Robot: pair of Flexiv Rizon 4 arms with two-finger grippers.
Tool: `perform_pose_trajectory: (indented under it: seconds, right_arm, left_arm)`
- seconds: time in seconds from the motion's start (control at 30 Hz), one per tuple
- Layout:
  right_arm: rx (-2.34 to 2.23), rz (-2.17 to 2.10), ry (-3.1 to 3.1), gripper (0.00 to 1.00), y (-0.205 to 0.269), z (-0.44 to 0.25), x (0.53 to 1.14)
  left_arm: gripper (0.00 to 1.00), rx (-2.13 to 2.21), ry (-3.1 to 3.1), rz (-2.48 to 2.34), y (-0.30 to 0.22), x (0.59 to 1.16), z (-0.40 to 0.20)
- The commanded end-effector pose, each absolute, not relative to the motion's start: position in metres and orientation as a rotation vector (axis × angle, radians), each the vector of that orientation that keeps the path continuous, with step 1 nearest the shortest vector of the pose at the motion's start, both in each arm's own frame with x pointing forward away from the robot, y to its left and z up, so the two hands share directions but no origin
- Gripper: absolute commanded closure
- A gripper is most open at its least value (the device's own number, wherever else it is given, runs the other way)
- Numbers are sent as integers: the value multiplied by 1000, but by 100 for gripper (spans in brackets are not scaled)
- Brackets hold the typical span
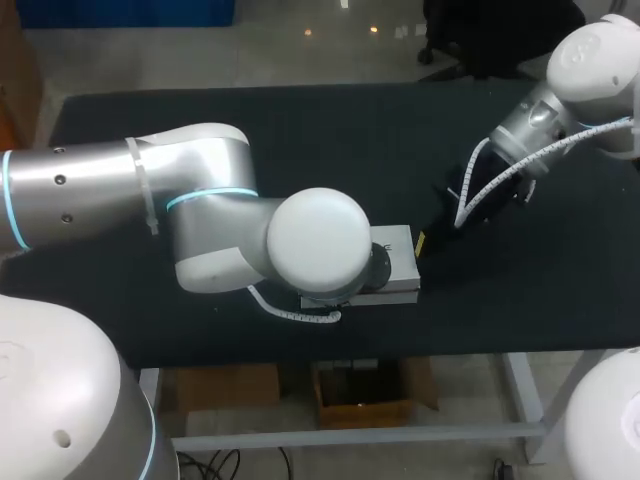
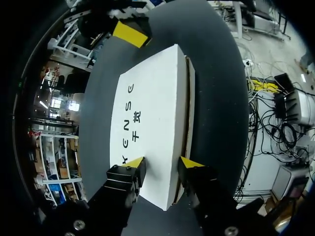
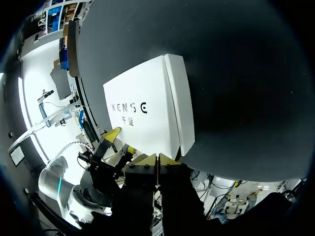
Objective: Assemble the packaging by folding the flat box into shape, placing the metal phone stand inside, and closing the box properly
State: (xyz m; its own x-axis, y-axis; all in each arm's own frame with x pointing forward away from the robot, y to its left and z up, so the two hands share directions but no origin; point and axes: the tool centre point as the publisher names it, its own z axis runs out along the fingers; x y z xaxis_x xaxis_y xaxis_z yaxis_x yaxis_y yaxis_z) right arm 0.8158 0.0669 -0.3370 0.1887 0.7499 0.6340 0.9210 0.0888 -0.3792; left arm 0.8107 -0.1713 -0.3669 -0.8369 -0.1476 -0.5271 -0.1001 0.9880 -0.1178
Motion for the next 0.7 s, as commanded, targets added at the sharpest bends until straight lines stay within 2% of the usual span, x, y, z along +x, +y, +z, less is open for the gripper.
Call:
perform_pose_trajectory:
  seconds: [0.03, 0.7]
  right_arm:
    - [-1724, -306, -1624, 100, 75, -335, 807]
    - [-1709, -257, -1632, 100, 84, -355, 807]
  left_arm:
    - [56, -180, 2564, -107, -173, 809, -369]
    - [56, -176, 2561, -110, -174, 810, -368]
